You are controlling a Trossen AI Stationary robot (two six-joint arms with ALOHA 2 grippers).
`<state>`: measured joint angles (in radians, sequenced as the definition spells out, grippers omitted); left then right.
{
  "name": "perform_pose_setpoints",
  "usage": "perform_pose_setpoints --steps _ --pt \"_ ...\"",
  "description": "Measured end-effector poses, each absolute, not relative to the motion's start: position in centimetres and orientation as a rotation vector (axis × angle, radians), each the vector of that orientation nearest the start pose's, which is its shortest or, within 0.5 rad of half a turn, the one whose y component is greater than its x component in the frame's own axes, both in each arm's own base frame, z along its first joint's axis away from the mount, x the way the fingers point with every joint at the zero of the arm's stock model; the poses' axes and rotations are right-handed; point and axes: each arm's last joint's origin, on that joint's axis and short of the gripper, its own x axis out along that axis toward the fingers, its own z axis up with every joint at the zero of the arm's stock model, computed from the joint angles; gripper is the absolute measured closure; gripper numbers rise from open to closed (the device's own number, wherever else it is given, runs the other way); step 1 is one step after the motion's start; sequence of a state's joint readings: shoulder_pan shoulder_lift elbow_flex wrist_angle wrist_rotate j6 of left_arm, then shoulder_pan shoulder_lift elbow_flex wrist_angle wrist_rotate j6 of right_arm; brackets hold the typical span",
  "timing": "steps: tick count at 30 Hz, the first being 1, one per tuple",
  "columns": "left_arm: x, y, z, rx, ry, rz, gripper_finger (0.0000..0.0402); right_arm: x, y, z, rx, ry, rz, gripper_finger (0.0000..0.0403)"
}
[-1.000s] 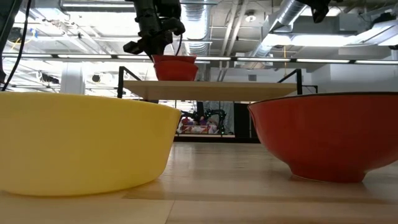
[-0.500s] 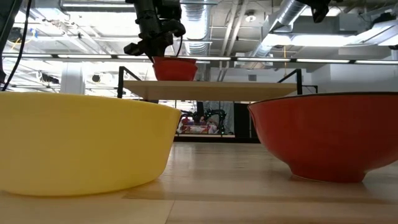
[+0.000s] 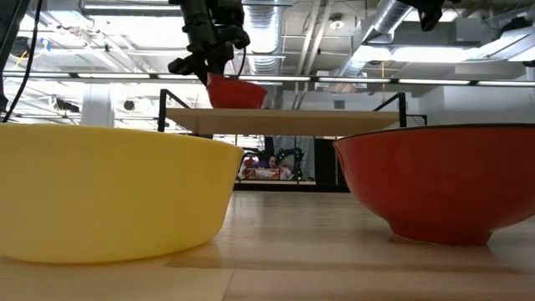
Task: Pick & Place Mini bowls
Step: Stack the right white patterned bowl on the white patterned bowl on the shelf
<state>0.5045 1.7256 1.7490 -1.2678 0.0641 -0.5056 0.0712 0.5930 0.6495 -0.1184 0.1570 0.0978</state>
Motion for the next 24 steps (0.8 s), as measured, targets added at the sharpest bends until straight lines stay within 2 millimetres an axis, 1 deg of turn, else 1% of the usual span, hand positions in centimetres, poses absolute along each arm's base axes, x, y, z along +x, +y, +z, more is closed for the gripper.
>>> perform_pose_setpoints --steps 8,13,18,24 --pt "29.4 16.2 33.9 -0.775 1.085 0.696 0.0307 13.8 0.5 31.9 0.091 0.057 -0.089 0.0280" --pt "29.0 16.3 34.5 -0.769 1.055 0.706 0.0302 13.8 0.5 31.9 0.091 0.058 -0.089 0.0280" --pt "27.9 16.3 35.7 -0.747 1.007 0.746 0.0297 13.8 0.5 31.9 0.091 0.058 -0.089 0.0280" --pt "26.6 15.7 38.1 -0.711 0.877 0.729 0.0300 13.8 0.5 31.9 0.091 0.058 -0.089 0.0280"
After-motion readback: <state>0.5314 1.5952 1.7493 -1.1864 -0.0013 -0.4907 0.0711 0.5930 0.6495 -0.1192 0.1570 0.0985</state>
